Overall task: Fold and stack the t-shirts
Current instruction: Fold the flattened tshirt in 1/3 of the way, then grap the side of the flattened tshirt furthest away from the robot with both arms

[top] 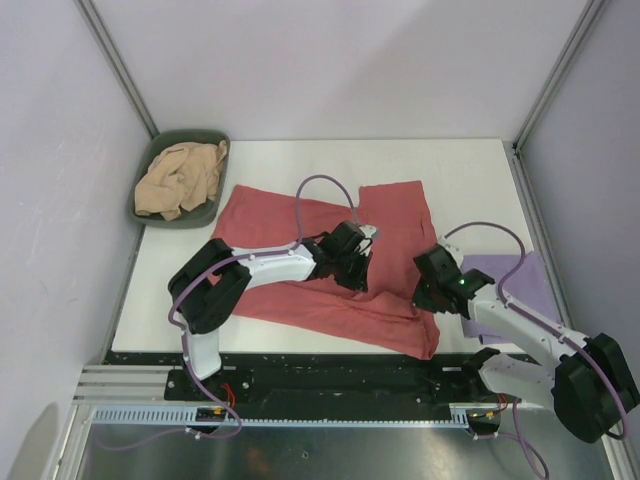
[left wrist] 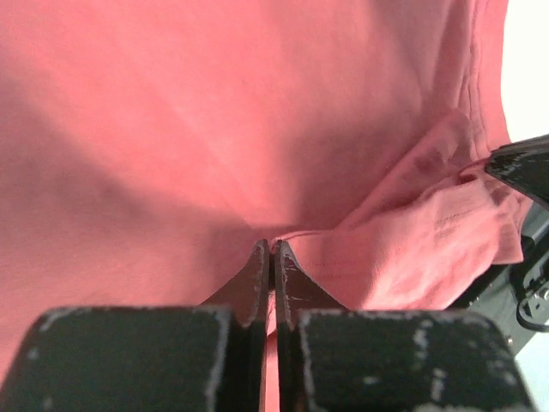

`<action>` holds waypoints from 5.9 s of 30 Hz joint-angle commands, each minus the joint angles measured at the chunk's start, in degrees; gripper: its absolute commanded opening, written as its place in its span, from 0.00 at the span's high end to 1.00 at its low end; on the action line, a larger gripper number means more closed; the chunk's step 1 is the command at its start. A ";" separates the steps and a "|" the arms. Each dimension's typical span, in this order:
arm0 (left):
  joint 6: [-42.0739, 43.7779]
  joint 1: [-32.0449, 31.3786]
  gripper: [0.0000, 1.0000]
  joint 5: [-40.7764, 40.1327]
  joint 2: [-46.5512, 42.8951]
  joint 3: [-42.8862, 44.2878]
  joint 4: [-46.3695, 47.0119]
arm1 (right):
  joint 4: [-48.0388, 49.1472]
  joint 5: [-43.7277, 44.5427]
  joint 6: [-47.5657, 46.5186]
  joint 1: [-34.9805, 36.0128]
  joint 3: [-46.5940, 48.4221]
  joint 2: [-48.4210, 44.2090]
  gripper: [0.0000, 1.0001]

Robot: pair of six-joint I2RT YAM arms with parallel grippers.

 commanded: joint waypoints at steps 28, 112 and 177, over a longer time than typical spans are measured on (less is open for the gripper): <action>-5.50 4.13 0.94 -19.35 -7.52 -4.46 5.91 | 14.16 11.70 -9.48 -3.31 12.86 13.79 1.00; -12.28 46.43 0.91 -33.80 33.18 54.52 -19.82 | 18.56 -8.78 -15.92 -16.81 22.77 25.36 0.54; -7.20 46.35 1.00 -26.42 27.20 51.14 -10.17 | 2.07 -3.09 -18.75 -29.42 95.12 80.40 1.00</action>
